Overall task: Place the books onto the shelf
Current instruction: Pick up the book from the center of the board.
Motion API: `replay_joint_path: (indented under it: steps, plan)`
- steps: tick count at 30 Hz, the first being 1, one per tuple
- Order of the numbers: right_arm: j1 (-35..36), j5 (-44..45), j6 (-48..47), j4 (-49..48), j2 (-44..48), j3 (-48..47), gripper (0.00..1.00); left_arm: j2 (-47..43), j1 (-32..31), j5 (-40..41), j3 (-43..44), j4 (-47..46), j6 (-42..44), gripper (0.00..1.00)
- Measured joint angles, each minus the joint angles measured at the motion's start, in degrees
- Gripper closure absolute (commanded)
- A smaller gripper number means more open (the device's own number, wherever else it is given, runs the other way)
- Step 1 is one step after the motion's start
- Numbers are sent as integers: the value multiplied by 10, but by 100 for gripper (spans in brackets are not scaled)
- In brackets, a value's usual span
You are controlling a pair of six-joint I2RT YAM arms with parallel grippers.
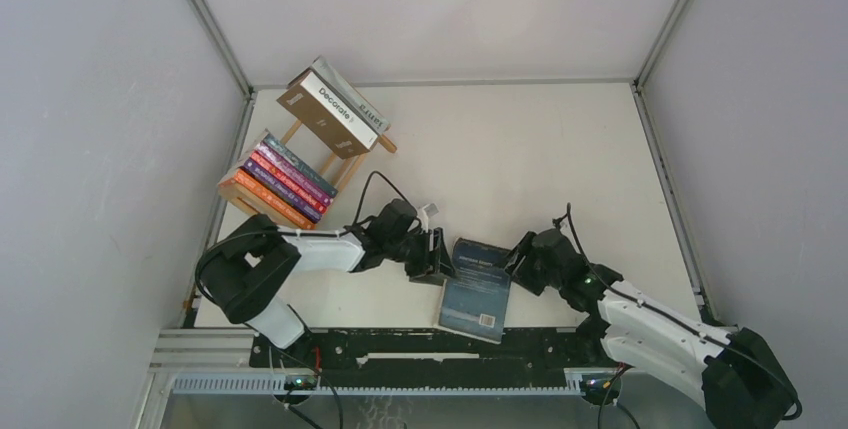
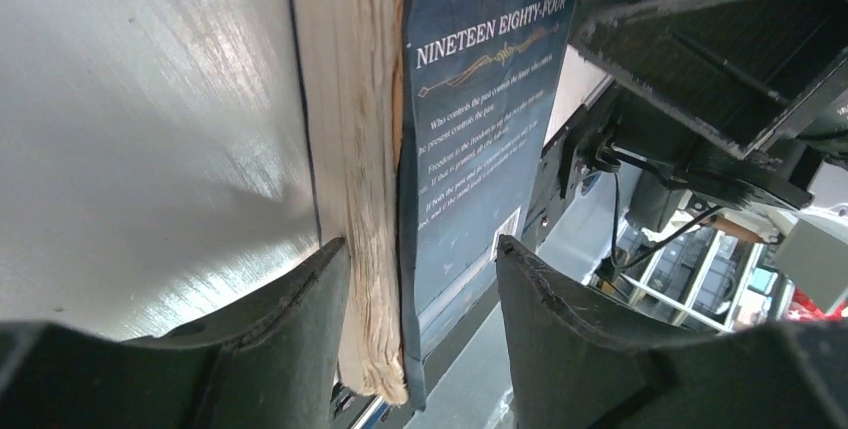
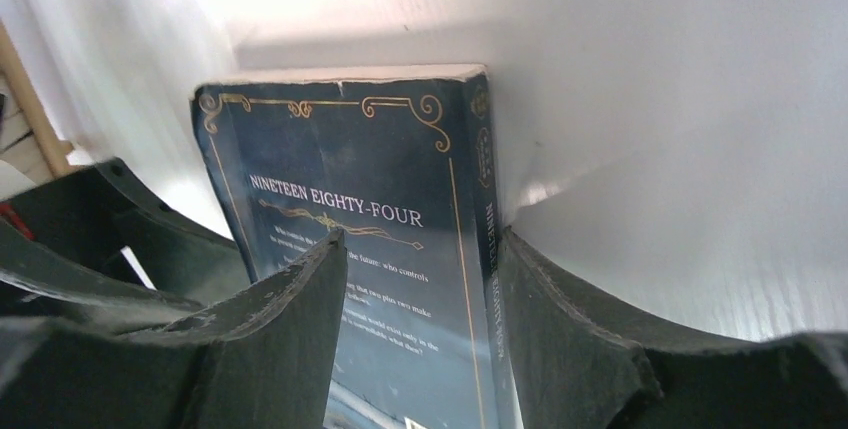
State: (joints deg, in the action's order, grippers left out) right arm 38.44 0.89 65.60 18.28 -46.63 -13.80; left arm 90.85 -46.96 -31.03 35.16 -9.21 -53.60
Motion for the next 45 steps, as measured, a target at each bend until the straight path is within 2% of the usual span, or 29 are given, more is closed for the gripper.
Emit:
replay_joint_path:
  steps: [12,17,21,27,32,37,40,45]
  plan:
    - [-14,3,-35,-249,-136,18,35,36,-3,-95,-17,-36,-45,40]
    - [-14,-17,-48,-289,-160,17,35,49,-14,-118,-17,-38,-55,45]
    - [-14,-32,-64,-291,-171,9,35,58,-18,-121,-17,-35,-61,46]
    - [-14,-50,-89,-282,-181,-4,35,45,-18,-87,-17,-5,-82,40]
    - [-14,-70,-103,-268,-181,-9,35,-14,-7,10,-21,53,-111,39]
    - [-14,-94,-112,-256,-181,-14,36,-40,14,97,-21,70,-131,39]
    - [-14,-113,-115,-247,-181,-16,36,-40,19,130,-12,68,-136,44]
    - [-16,-141,-117,-236,-178,-16,36,-26,25,172,2,57,-129,66]
